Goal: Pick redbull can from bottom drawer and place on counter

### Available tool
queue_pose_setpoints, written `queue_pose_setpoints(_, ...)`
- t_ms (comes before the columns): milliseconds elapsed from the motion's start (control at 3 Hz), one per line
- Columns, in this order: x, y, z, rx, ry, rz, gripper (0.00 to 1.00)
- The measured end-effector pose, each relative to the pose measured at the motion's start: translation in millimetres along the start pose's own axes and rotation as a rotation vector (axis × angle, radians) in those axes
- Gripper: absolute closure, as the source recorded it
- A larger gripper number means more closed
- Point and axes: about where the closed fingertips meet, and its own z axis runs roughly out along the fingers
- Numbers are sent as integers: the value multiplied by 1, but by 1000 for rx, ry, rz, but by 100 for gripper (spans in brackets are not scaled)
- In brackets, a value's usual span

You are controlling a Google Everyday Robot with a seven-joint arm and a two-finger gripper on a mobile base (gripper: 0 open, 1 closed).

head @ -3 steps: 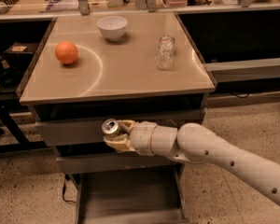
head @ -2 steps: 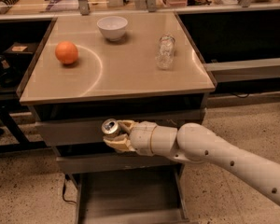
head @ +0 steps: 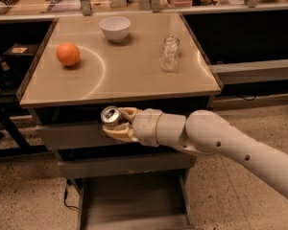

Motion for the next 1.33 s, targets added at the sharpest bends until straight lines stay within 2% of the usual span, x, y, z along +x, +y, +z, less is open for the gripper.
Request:
queue_pose_setpoints(333, -32, -10, -6, -13, -11, -37, 100)
queue_pose_setpoints(667, -72, -17, -13, -29, -4, -104, 100)
queue_pose_setpoints(1333, -88, -24, -18, -23, -7, -119, 100)
